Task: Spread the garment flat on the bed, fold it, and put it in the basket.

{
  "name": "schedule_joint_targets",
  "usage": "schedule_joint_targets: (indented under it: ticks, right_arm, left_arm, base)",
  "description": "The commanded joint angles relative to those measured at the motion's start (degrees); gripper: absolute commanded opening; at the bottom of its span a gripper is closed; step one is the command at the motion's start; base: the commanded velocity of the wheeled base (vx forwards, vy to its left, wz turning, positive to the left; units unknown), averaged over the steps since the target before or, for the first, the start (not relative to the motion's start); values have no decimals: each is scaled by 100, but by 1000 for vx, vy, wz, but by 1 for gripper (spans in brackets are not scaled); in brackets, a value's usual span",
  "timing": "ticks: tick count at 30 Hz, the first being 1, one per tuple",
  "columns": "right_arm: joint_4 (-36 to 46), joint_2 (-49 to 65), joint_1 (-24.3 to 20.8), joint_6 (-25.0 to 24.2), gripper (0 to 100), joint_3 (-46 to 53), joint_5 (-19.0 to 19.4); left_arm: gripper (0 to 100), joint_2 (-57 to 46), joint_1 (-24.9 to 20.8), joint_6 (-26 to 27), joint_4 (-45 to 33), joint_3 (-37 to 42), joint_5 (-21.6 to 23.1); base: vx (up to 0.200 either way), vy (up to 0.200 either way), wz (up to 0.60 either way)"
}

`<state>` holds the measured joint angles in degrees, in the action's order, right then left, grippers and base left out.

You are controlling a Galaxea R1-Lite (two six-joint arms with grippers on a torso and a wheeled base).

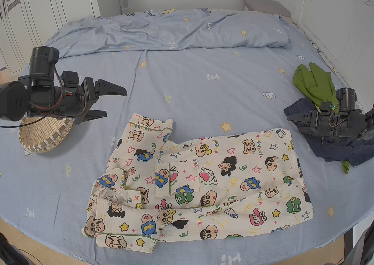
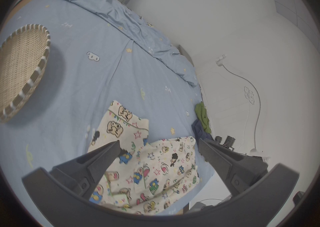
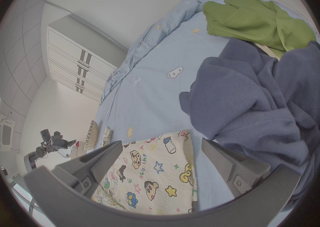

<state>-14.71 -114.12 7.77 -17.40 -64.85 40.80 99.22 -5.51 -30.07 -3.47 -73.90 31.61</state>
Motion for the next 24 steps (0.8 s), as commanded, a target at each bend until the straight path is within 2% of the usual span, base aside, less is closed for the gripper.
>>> schedule_joint_targets:
  ticks: [1, 3, 6, 10, 19, 24]
  right_arm:
    - [-5, 258, -126, -1, 100, 157, 7]
    - [-5, 276, -144, -1, 100, 175, 7]
    - [-14, 285, -161, 17, 100, 219, 7]
    - [-14, 276, -188, 26, 100, 228, 7]
    - [-32, 276, -188, 35, 100, 236, 7]
    - [-40, 267, -188, 43, 100, 254, -2]
  left_arm:
    - [100, 1609, 375, 828, -408, -837, 91]
    - [100, 1759, 533, 1311, -558, -801, 117]
    - [100, 1820, 753, 1698, -716, -837, 302]
    - [100, 1943, 762, 1715, -690, -854, 530]
    - [100, 2251, 674, 1680, -646, -1021, 530]
    - [100, 2312, 481, 1680, -655, -1065, 486]
  base:
    - [0, 0, 0]
    - [0, 0, 0]
    - [0, 0, 0]
    - [0, 0, 0]
    - [0, 0, 0]
    - [0, 0, 0]
